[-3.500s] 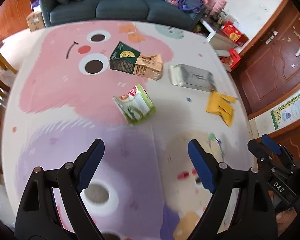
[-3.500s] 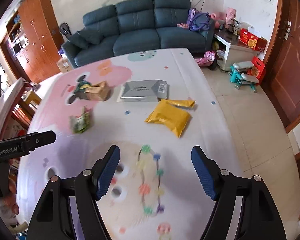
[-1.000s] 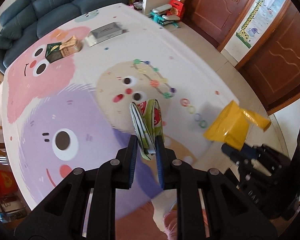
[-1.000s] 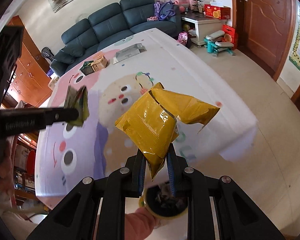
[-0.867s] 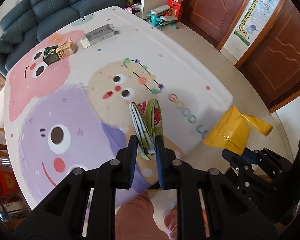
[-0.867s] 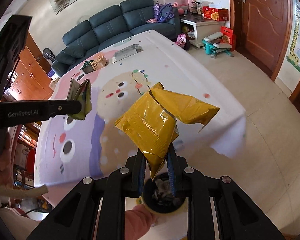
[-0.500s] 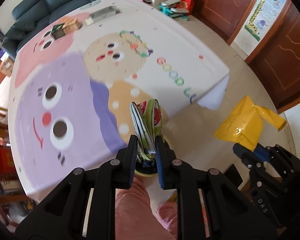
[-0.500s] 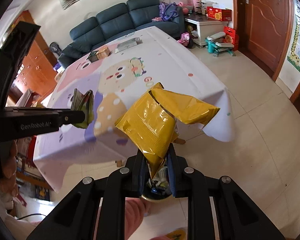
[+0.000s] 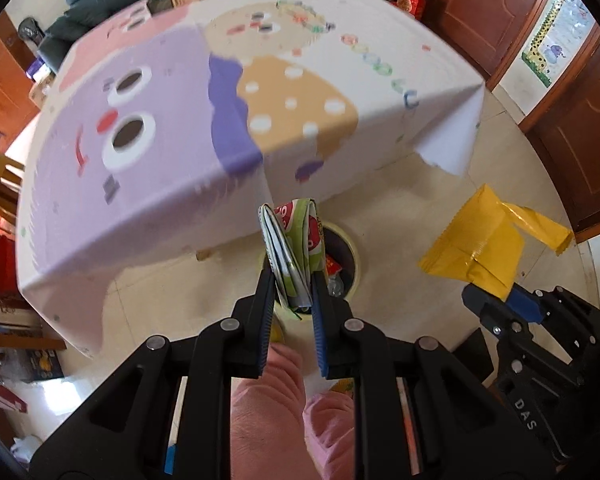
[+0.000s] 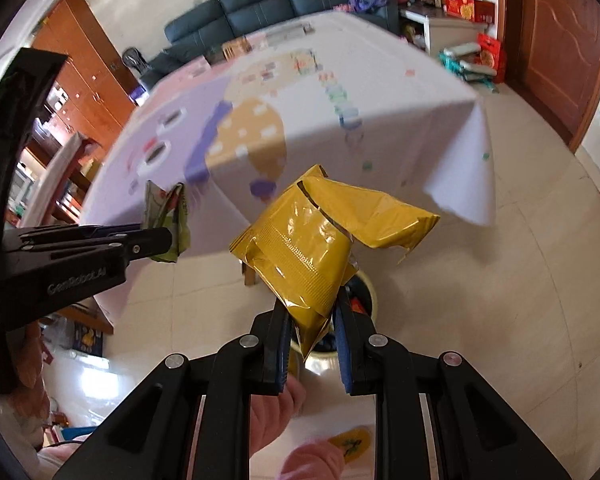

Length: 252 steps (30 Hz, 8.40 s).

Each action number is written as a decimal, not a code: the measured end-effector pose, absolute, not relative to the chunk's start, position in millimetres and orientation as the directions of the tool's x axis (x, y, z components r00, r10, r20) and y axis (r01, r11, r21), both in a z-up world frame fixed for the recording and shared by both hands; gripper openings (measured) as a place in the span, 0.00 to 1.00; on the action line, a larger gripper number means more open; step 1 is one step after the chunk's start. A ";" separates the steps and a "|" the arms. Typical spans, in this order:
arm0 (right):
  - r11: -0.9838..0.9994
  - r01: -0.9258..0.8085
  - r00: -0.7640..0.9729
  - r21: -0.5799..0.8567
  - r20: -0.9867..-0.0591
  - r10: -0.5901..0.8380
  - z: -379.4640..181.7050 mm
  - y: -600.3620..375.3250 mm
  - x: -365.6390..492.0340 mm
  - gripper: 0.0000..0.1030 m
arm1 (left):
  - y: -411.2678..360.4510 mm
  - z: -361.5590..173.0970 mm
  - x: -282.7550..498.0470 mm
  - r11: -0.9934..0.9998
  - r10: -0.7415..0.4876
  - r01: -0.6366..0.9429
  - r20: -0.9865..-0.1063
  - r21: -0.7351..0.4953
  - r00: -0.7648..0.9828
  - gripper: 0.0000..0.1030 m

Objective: Collect trash
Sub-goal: 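Carry the wrapper and yellow bag over the bin and open both tools, then raise both tools from the bin back toward the table, then grasp the green-brown milk carton with the left tool while the right tool grasps the silver earplugs box, then carry the milk carton and earplugs box over the bin and open both tools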

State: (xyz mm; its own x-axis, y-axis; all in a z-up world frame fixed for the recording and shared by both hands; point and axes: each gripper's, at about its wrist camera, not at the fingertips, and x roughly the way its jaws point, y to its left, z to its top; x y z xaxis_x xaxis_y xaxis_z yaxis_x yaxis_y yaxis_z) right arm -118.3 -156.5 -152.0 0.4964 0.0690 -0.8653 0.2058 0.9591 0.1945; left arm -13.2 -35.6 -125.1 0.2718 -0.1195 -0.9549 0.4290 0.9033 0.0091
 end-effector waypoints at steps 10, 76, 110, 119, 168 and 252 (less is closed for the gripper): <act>0.936 0.295 0.399 0.192 -0.915 0.062 -241.8 -158.3 -93.5 0.18 | -26.6 -225.7 -28.4 0.904 -0.131 0.428 -0.968 -0.028 0.214 0.15; 0.894 0.333 0.375 0.301 -0.912 0.167 -347.1 -171.6 -55.2 0.41 | 7.9 -279.2 0.7 0.936 -0.177 0.340 -0.960 -0.096 0.217 0.69; 0.969 0.080 0.672 0.235 -0.730 0.122 29.6 -128.0 -74.9 0.46 | 64.0 76.3 0.8 0.959 -0.229 0.273 -0.773 -0.075 0.592 0.69; 0.975 0.079 0.698 0.209 -0.710 0.096 67.9 -124.6 8.7 0.48 | 67.2 107.5 82.1 0.935 -0.254 0.354 -0.728 -0.016 0.637 0.69; 0.709 0.591 0.539 0.384 -0.842 0.006 -134.4 -208.6 552.4 0.69 | -57.1 -131.8 614.2 0.508 -0.260 0.859 -0.962 -0.057 0.090 0.66; 0.636 0.765 0.280 0.104 -0.942 -0.183 -161.0 -160.0 517.2 0.65 | 73.2 -94.4 522.9 0.901 -0.357 0.357 -0.889 -0.246 0.286 0.36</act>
State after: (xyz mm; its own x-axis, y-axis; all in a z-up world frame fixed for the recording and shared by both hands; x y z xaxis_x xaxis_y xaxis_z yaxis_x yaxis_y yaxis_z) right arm 517.2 -160.0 -161.0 0.2798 -0.1828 -0.9425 0.7646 0.6361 0.1036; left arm 522.9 73.2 -94.4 0.2863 -0.3568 -0.8892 0.3573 0.9009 -0.2464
